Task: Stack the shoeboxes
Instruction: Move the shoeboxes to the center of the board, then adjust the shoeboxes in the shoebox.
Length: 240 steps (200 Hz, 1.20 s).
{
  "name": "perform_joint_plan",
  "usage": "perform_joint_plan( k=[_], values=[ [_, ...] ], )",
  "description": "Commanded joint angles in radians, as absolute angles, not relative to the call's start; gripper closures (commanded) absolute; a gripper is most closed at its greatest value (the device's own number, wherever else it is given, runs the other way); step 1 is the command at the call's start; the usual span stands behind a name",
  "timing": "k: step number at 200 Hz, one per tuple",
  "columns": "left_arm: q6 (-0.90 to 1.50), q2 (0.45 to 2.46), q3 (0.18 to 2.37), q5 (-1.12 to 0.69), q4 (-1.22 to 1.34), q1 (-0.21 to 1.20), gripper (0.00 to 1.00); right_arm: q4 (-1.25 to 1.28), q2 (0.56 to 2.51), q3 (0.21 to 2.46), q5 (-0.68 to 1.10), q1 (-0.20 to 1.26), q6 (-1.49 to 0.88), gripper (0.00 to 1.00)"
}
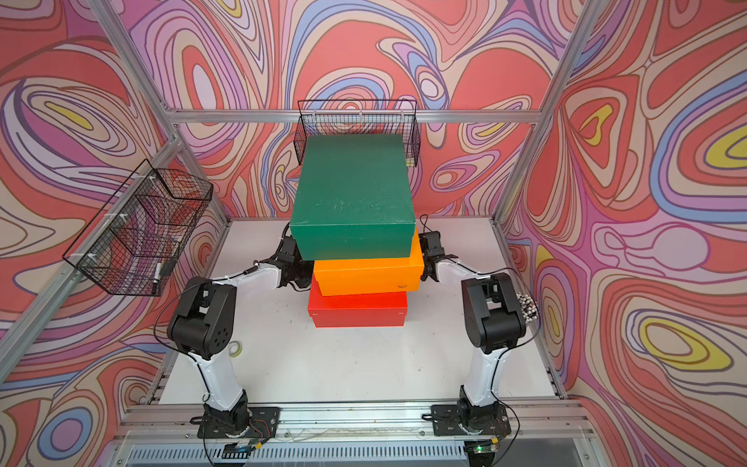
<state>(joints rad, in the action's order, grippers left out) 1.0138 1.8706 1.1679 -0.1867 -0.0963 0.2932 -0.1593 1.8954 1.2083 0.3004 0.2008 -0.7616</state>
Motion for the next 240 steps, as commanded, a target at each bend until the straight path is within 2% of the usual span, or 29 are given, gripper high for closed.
perform_joint_plan(
  k=[1,49,79,152,202,240],
  values=[
    [0.994,1.833,1.135,-0.224,-0.057,0.298,0.99,-0.167,1.949,1.231,0.319,0.279,-0.772,1.0],
    [0.96,1.788,1.116,-0.226,-0.082,0.256,1.0,-0.222,1.935,1.253,0.283,0.284,-0.74,1.0],
    [0.933,1.72,1.079,-0.214,-0.111,0.231,1.0,-0.241,1.883,1.218,0.292,0.237,-0.724,1.0],
    [0.883,1.467,0.97,-0.175,-0.209,0.207,1.0,-0.286,1.604,1.064,0.315,0.119,-0.663,1.0],
    [0.88,1.238,0.874,-0.17,-0.258,0.211,0.99,-0.217,1.412,0.936,0.467,0.121,-0.698,1.0],
    [0.898,1.226,0.862,-0.199,-0.243,0.248,0.99,-0.17,1.355,0.88,0.537,0.165,-0.738,1.0]
  ],
)
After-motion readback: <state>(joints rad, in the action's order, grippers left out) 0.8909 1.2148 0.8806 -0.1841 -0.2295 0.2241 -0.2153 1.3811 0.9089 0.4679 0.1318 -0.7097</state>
